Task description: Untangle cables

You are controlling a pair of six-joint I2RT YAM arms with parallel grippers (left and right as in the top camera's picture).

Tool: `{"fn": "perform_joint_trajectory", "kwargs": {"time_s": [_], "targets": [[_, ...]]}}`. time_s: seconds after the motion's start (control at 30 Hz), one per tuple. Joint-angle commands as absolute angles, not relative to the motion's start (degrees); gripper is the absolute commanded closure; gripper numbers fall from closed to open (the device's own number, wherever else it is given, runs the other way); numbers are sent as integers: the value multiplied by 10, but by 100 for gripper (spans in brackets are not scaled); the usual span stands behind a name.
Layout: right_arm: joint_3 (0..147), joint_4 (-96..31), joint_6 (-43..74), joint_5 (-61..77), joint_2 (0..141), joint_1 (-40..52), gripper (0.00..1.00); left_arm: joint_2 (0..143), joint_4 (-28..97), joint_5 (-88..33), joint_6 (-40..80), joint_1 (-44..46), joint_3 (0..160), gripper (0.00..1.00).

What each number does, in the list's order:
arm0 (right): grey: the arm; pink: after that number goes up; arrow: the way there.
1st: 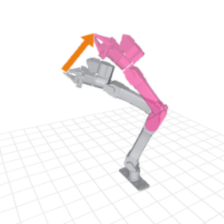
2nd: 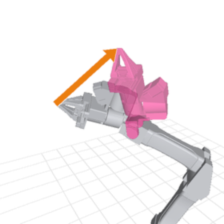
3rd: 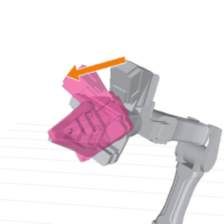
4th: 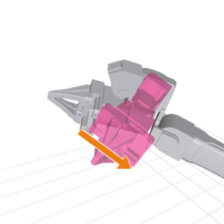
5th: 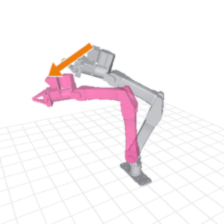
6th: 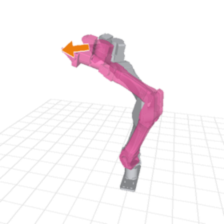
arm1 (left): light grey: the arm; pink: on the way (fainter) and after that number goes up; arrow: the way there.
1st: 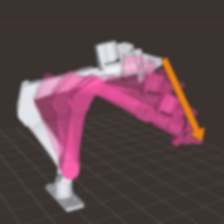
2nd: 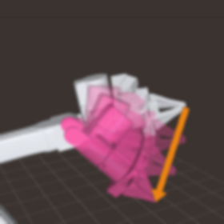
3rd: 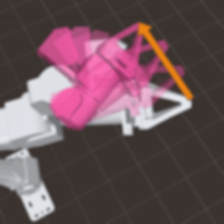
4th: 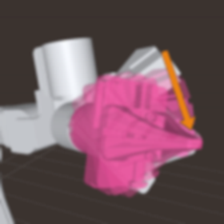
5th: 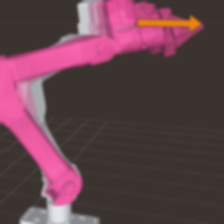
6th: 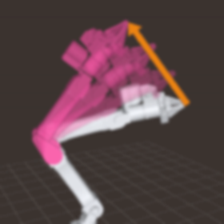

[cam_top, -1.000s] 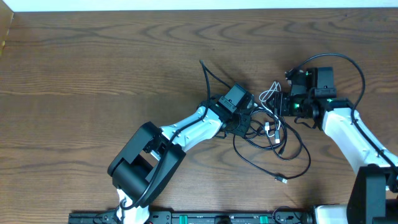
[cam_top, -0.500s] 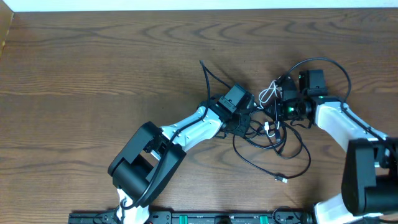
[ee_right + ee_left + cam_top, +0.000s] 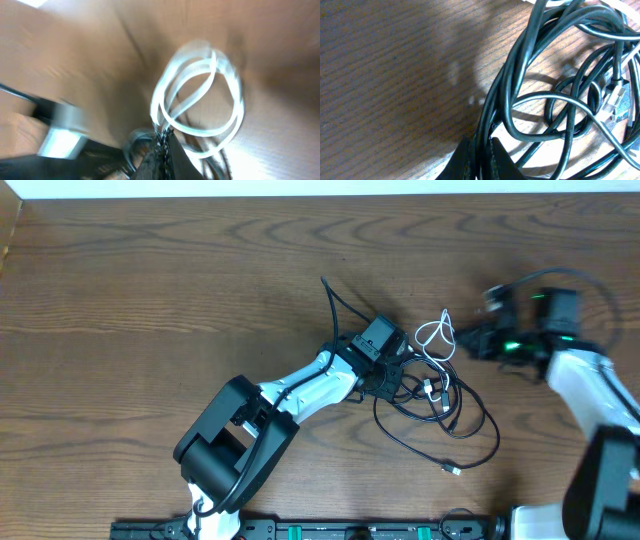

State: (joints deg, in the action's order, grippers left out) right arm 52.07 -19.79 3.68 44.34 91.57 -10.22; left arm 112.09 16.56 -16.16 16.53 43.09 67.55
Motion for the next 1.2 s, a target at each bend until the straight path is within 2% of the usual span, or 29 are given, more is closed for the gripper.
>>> {"fn": "perform_joint_trajectory", "kwargs": {"time_s": [0.0, 0.13, 0.3, 0.33, 0.43, 0.53, 0.67, 0.87, 1.03, 1.17], "targets": [[545, -158, 86, 601, 861, -180, 99, 1136, 175, -153, 162, 432, 685, 92], [545, -166, 80, 566, 836, -222, 98, 1136, 174, -153, 162, 432, 685, 92], [542, -299, -7, 549, 840, -173, 61, 1136, 190, -154, 200, 432, 685, 92], [542, -321, -24, 544, 840, -157, 58, 1136, 204, -155, 225, 432, 685, 92], [541, -359, -29, 489, 840, -101, 58, 1136, 266, -176, 269, 432, 685, 92], [538, -366, -25, 386, 840, -37, 54, 1136, 320, -192, 271, 432, 685, 92], [530, -357, -22, 327, 846, 13, 52, 1136, 351, -195, 271, 432, 685, 92], [493, -318, 17, 295, 902, 56, 53, 1136, 349, -194, 271, 432, 685, 92], [479, -317, 17, 297, 953, 57, 48, 1136, 349, -194, 271, 432, 685, 92], [476, -315, 17, 329, 987, 57, 55, 1136, 347, -194, 271, 432, 685, 92]]}}
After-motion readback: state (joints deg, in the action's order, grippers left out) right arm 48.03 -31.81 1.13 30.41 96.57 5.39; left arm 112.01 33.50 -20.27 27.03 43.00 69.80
